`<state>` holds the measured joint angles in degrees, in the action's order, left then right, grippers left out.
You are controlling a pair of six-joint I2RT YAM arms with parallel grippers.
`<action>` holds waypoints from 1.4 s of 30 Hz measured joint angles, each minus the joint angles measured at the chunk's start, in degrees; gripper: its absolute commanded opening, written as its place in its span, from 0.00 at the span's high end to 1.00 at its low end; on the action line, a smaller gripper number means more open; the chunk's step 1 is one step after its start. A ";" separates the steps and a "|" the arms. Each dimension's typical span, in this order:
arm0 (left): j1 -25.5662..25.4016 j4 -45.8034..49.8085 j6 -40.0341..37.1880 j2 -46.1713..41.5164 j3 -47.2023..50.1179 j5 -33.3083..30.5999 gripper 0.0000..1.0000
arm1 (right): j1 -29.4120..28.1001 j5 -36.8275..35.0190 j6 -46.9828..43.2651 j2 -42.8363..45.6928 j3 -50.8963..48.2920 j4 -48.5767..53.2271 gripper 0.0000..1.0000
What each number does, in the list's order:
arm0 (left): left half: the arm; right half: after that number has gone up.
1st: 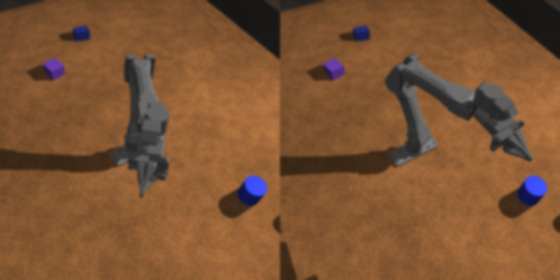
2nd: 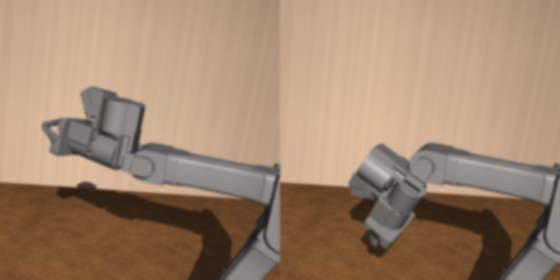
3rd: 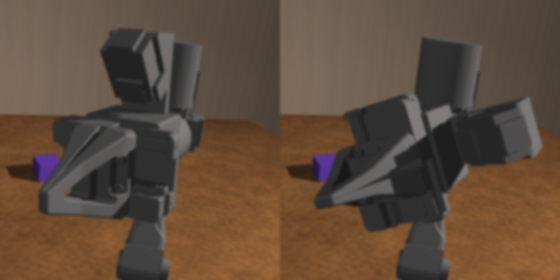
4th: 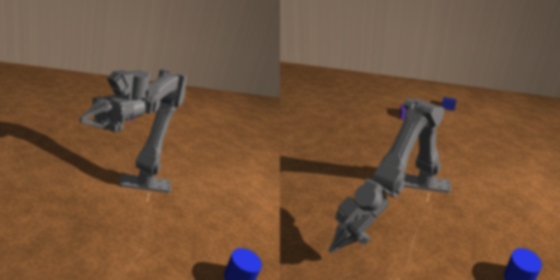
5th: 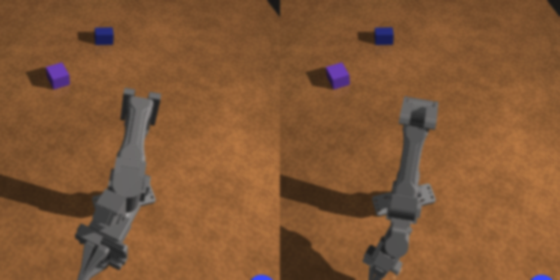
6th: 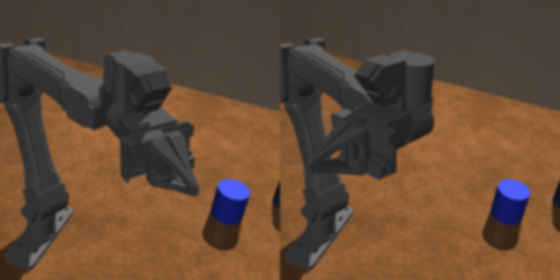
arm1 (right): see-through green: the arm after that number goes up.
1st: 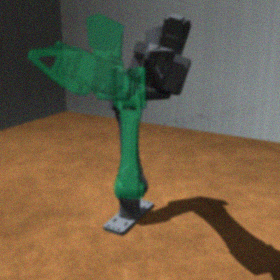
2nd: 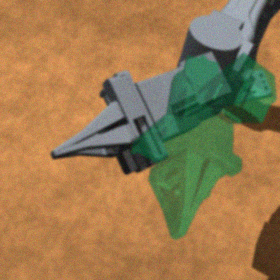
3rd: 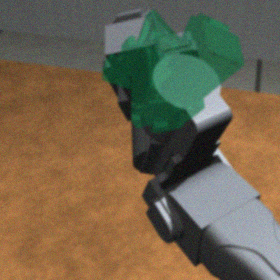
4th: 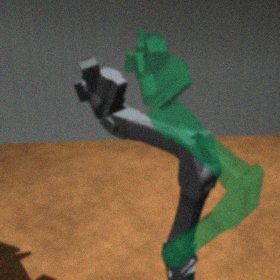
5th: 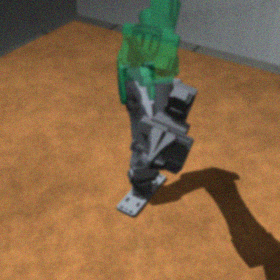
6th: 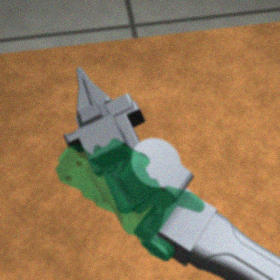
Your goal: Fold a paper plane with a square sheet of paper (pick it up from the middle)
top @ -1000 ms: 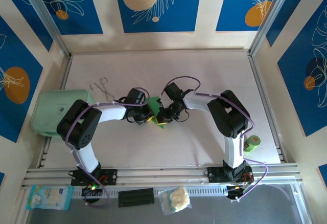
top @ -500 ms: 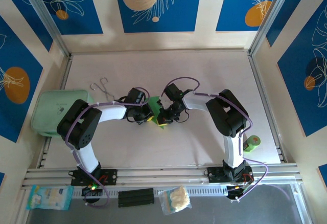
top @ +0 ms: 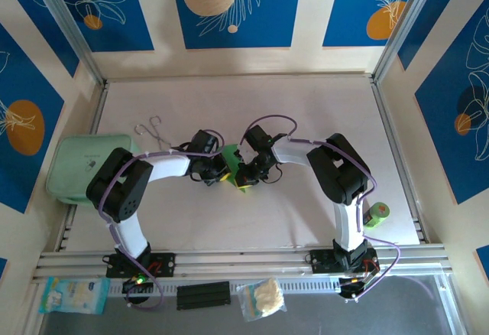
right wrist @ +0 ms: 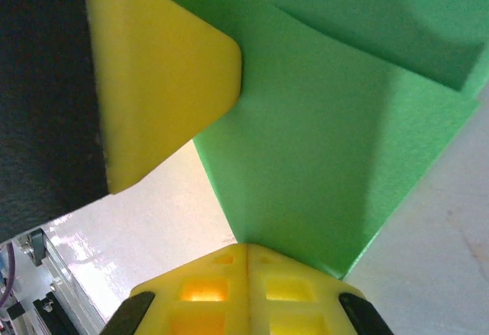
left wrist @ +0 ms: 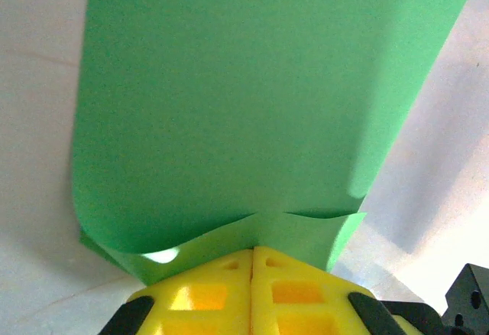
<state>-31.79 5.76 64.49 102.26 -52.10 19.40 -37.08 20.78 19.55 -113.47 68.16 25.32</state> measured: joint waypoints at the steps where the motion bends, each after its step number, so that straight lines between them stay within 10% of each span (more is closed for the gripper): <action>1: 0.02 0.17 -0.04 0.07 -0.13 0.00 0.91 | 0.00 -0.15 -0.13 0.04 -0.02 0.02 0.97; 23: 0.17 2.23 -0.50 1.01 -1.81 0.70 0.91 | 0.37 -3.21 0.28 12.09 -9.75 -1.27 0.97; 42: 0.26 0.87 -1.53 0.98 -1.97 1.20 0.87 | -1.20 -6.45 1.68 3.89 -3.87 -3.41 0.98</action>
<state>-31.53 6.63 62.96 103.24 -54.06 20.60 -38.28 14.33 21.23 -109.58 64.29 21.91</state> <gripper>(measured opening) 0.125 0.048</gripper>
